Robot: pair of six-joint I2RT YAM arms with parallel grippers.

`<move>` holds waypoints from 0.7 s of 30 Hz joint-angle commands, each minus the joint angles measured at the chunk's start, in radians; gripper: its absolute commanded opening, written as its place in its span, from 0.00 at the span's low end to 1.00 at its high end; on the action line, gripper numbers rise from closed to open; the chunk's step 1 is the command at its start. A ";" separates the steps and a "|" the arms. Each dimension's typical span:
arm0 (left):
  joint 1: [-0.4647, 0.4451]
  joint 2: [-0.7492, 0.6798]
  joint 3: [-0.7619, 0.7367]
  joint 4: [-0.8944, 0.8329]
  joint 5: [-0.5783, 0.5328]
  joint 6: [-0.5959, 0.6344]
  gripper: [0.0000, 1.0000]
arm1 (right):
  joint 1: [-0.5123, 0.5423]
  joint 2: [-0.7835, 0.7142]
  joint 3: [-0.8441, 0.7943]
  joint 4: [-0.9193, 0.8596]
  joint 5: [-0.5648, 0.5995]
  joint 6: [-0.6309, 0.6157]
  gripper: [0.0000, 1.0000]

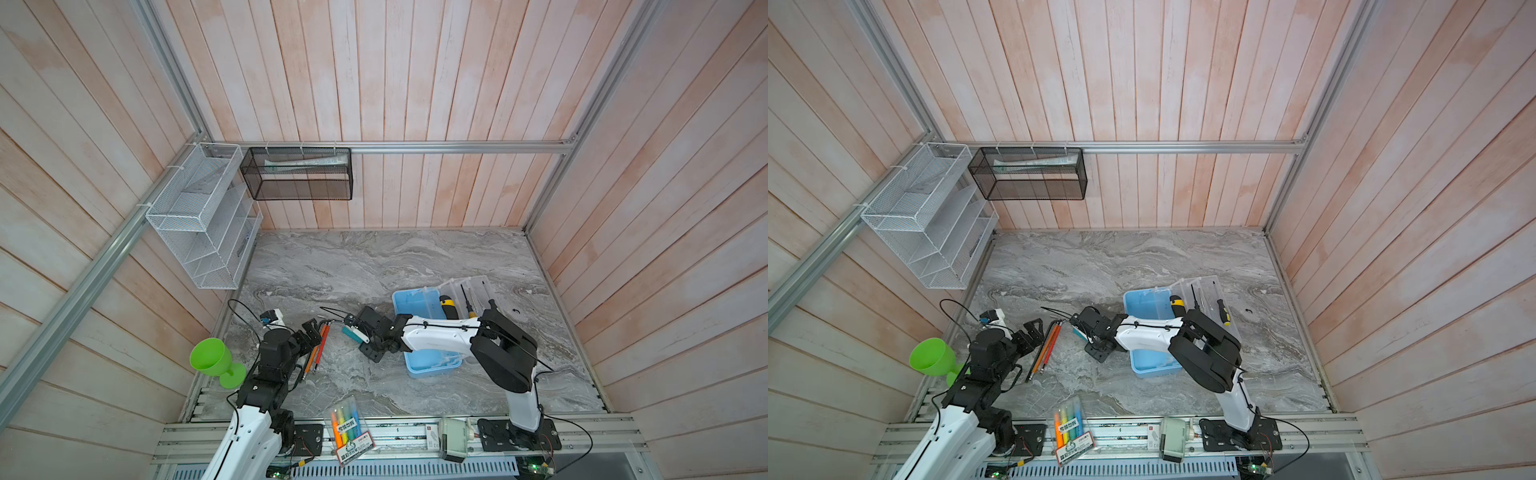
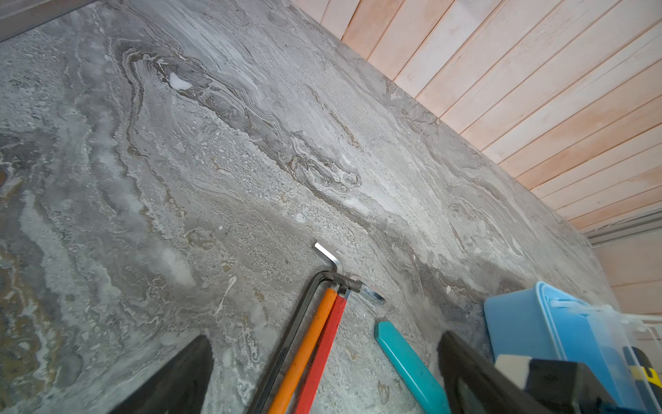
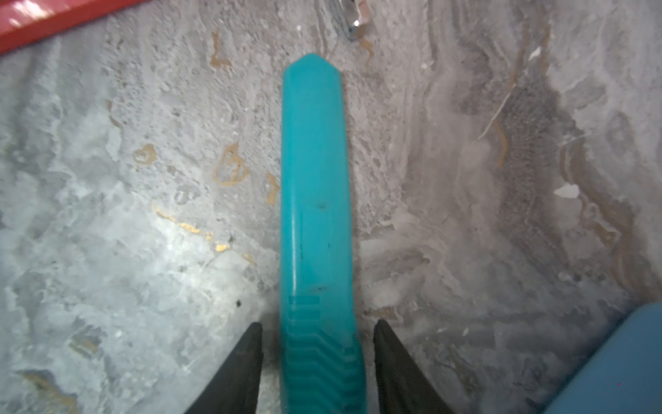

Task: Pack the tool kit
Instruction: 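Lower the right gripper and close it on the teal utility knife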

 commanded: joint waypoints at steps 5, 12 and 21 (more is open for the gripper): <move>-0.006 -0.010 -0.018 -0.002 -0.011 -0.001 1.00 | 0.054 0.092 -0.017 -0.089 0.064 0.074 0.43; -0.006 -0.012 -0.018 -0.003 -0.012 -0.001 1.00 | 0.056 0.078 -0.022 -0.066 0.057 0.103 0.30; -0.007 -0.016 -0.019 -0.004 -0.015 -0.002 1.00 | 0.056 -0.026 -0.054 -0.029 0.089 0.165 0.17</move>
